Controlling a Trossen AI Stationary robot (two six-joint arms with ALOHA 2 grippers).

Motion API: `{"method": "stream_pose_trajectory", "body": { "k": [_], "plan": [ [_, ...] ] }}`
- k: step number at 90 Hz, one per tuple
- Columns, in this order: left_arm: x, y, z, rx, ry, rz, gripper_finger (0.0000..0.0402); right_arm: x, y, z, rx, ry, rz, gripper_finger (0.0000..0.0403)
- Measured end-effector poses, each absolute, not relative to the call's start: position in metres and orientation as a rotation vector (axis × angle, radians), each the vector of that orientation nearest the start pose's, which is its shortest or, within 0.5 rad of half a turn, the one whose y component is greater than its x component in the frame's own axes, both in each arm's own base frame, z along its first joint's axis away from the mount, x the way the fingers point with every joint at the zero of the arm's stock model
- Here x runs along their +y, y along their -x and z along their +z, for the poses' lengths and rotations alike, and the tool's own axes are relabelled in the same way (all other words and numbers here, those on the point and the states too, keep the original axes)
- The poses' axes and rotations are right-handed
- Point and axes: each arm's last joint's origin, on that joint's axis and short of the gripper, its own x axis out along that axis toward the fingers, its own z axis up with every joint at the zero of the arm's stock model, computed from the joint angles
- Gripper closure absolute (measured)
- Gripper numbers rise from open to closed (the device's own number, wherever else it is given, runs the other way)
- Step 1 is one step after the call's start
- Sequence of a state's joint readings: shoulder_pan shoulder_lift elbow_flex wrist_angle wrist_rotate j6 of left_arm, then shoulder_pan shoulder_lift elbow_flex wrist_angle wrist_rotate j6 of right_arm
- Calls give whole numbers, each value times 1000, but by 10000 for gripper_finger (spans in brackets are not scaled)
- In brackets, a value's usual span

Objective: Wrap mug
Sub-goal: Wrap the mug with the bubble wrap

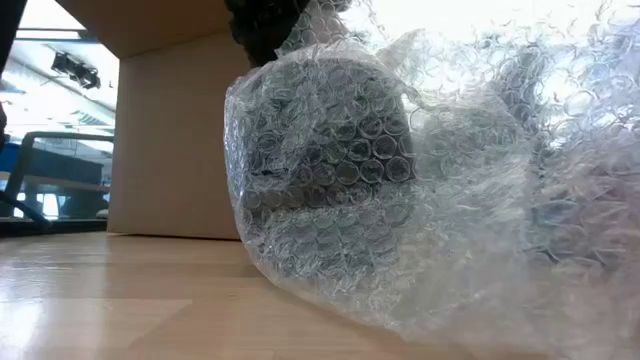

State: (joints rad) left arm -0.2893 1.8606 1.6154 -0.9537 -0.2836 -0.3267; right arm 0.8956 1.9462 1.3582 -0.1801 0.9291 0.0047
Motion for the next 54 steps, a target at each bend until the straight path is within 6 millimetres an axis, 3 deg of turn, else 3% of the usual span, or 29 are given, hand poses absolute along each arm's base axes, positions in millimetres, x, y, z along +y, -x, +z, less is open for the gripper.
{"method": "stream_pose_trajectory", "body": {
  "k": [18,39,54],
  "plan": [
    [-102,-369,266,1124,-41,183,402,319,-275,170,461,812,-159,229],
    [-102,-370,267,1114,-38,181,402,315,-277,171,437,864,-262,234],
    [-102,-370,267,1117,-50,170,402,308,-282,176,430,766,-292,258]
  ]
}}
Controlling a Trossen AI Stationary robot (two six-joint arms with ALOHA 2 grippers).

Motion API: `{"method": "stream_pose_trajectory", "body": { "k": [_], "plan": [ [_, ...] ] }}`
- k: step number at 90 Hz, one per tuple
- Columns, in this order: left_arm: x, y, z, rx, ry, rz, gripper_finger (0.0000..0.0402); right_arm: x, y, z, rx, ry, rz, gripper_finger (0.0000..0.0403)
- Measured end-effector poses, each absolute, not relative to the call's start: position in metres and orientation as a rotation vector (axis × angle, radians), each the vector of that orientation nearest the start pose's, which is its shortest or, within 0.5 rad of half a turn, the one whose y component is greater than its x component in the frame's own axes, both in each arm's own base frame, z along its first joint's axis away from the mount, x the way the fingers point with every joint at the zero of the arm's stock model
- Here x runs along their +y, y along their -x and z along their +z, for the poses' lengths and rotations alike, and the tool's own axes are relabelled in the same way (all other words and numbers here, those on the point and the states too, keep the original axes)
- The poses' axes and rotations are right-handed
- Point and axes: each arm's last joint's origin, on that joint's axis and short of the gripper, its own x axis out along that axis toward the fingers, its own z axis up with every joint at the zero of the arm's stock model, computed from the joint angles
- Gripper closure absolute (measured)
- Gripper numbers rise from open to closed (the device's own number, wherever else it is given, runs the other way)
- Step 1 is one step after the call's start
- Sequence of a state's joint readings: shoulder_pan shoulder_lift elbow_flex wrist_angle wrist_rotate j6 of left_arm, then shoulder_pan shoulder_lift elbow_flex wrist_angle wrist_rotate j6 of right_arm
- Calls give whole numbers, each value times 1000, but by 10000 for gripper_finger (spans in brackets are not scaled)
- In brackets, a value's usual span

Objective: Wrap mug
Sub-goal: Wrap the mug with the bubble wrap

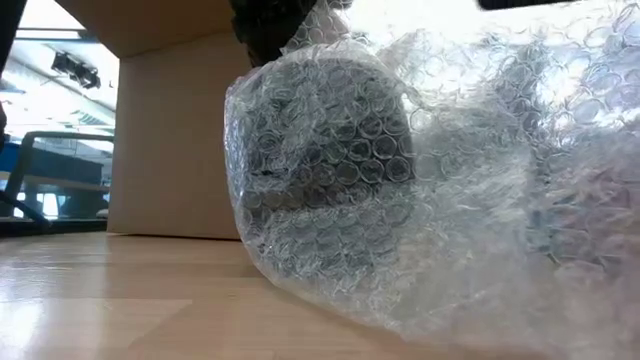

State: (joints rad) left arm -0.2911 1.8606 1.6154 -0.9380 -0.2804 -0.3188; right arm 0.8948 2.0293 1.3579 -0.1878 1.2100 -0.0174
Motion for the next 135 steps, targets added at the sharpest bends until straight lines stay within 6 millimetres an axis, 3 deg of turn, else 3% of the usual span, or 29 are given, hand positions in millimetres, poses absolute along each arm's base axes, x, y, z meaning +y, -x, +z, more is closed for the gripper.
{"method": "stream_pose_trajectory", "body": {
  "k": [26,42,60,92,116,135],
  "plan": [
    [-122,-364,276,1109,-128,97,402,290,-265,209,448,446,-324,394],
    [-133,-361,280,1081,-158,92,402,271,-257,217,550,336,-340,402],
    [-148,-355,280,1080,-206,43,402,253,-263,225,661,332,-304,403],
    [-170,-350,267,1064,-179,-122,402,225,-299,232,674,387,-291,403],
    [-172,-348,246,1070,-173,-165,402,221,-324,244,579,379,-184,403],
    [-174,-352,247,1017,-186,-191,399,210,-339,249,550,299,-125,403]
  ]
}}
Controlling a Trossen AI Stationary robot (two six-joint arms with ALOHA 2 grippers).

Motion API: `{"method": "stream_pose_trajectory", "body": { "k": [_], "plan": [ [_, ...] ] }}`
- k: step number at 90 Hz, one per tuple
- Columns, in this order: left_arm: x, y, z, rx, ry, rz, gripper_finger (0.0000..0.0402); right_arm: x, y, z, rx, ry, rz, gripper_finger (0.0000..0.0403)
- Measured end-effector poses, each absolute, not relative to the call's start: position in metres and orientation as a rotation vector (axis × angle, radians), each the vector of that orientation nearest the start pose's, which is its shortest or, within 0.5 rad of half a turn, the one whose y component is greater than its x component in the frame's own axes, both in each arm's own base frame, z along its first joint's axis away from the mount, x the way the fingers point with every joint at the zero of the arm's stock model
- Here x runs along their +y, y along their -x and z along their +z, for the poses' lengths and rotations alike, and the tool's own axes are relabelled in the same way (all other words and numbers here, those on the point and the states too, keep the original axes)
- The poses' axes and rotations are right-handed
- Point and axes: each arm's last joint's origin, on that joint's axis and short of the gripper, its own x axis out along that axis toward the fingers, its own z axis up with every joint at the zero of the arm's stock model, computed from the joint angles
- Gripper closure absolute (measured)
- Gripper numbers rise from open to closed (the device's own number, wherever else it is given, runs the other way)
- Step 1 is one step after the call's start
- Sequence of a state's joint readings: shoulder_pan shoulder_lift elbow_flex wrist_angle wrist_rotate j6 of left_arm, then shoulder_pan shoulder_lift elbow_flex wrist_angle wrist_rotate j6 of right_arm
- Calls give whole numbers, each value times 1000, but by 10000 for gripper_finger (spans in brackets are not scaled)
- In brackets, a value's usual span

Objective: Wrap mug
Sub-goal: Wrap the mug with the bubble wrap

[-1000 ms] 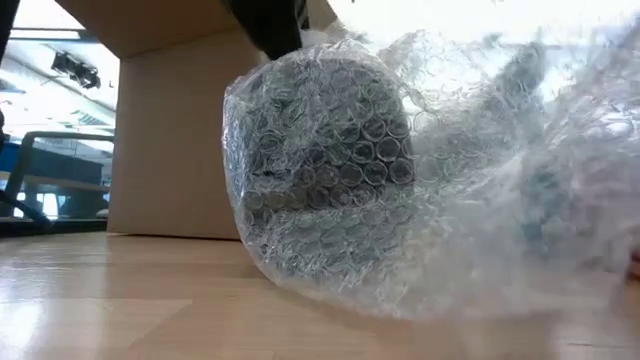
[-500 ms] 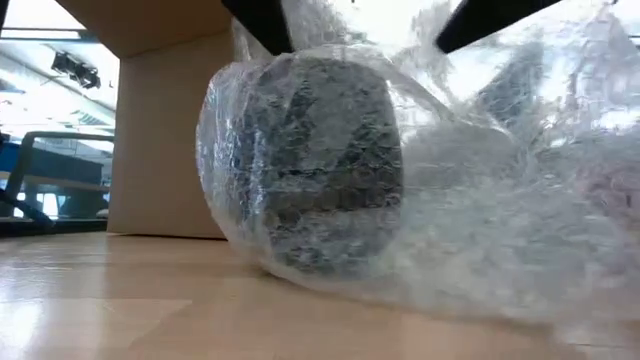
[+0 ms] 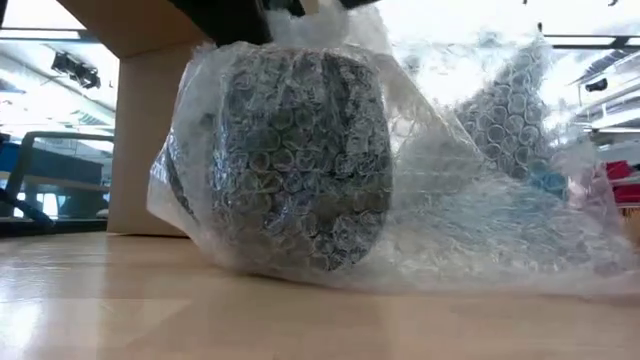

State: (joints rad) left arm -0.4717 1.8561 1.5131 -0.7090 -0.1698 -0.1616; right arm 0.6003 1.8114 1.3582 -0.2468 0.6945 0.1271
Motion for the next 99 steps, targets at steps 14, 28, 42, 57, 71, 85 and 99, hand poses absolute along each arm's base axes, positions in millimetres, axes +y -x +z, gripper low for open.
{"method": "stream_pose_trajectory", "body": {
  "k": [14,28,42,57,71,85,99],
  "plan": [
    [-175,-354,248,1002,-180,-195,370,204,-347,251,540,243,-70,403],
    [-175,-354,248,1001,-180,-195,304,200,-351,252,533,211,-38,403],
    [-175,-353,249,1007,-205,-203,225,198,-353,252,533,196,-23,403],
    [-174,-352,258,1037,-232,-208,168,199,-354,253,527,180,7,403],
    [-174,-350,274,1060,-247,-211,149,199,-354,253,531,177,16,403],
    [-173,-348,285,1073,-249,-212,147,196,-356,253,533,175,10,403],
    [-174,-347,285,1096,-213,-234,147,189,-360,252,545,157,22,403]
  ]
}}
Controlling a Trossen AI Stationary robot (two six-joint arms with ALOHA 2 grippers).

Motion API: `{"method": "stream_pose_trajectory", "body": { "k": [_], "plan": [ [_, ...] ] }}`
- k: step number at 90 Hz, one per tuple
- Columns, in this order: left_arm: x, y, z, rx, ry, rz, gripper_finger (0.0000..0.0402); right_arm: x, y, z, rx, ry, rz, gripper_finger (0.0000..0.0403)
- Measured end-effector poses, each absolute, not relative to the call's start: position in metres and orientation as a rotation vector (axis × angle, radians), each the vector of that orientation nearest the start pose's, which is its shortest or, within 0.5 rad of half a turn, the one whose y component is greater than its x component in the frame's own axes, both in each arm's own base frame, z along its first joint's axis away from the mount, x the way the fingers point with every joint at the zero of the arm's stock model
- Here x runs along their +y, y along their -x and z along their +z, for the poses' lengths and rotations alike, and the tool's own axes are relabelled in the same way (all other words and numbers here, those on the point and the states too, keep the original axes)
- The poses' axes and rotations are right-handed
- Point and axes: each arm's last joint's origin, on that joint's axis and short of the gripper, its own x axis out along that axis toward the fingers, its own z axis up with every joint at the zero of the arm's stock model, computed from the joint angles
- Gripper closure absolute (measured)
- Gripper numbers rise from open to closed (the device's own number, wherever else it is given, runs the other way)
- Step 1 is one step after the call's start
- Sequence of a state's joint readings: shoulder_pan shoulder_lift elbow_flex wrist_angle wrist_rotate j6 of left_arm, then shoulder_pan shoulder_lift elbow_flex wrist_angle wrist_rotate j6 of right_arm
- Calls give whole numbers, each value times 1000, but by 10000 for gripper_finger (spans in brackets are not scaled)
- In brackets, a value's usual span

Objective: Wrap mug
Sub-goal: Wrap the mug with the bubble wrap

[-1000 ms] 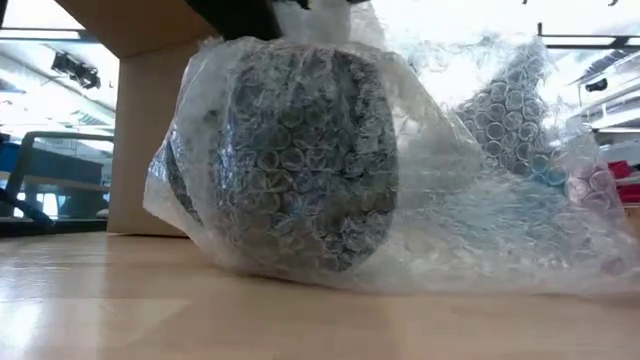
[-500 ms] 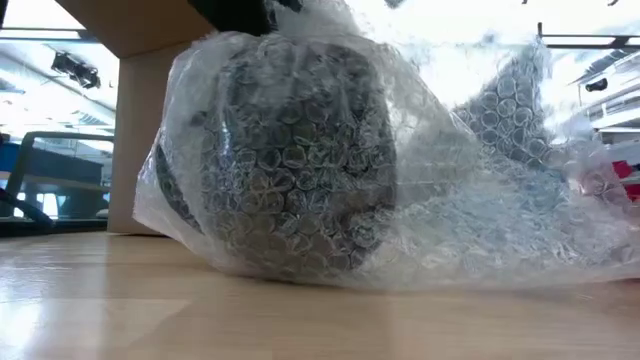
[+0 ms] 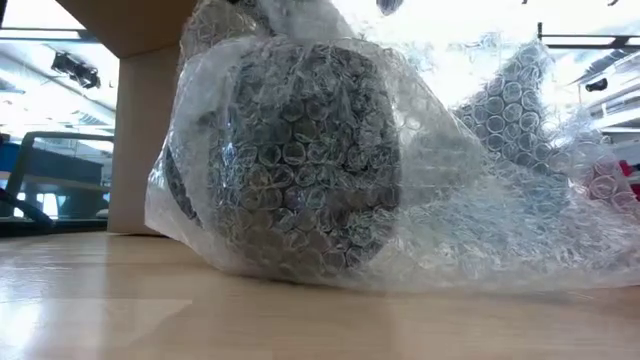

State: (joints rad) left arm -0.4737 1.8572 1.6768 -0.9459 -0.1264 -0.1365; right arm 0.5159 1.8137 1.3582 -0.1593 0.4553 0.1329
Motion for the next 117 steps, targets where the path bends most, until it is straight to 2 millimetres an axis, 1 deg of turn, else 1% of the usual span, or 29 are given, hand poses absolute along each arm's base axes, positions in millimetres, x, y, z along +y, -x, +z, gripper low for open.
{"method": "stream_pose_trajectory", "body": {
  "k": [12,27,46,55,65,74,81,87,93,106,117],
  "plan": [
    [-176,-344,284,1129,-165,-275,147,186,-362,252,551,144,44,403],
    [-182,-340,284,1140,-159,-307,147,179,-367,251,567,135,92,403],
    [-187,-335,286,1151,-143,-304,147,166,-373,250,588,128,182,403],
    [-186,-327,295,1147,-116,-278,147,160,-376,250,599,118,200,403],
    [-185,-314,316,1072,-92,-224,147,156,-377,248,618,124,225,403],
    [-188,-299,333,985,-98,-139,147,154,-382,235,654,123,245,403],
    [-193,-290,339,932,-95,-69,147,156,-388,220,683,113,282,403],
    [-198,-283,335,910,-97,-2,147,157,-391,208,714,118,286,403],
    [-203,-278,327,907,-90,44,147,158,-392,201,736,119,290,403],
    [-210,-269,296,959,-42,108,147,157,-390,195,800,83,305,403],
    [-214,-266,265,954,17,129,147,156,-387,197,891,70,301,403]
  ]
}}
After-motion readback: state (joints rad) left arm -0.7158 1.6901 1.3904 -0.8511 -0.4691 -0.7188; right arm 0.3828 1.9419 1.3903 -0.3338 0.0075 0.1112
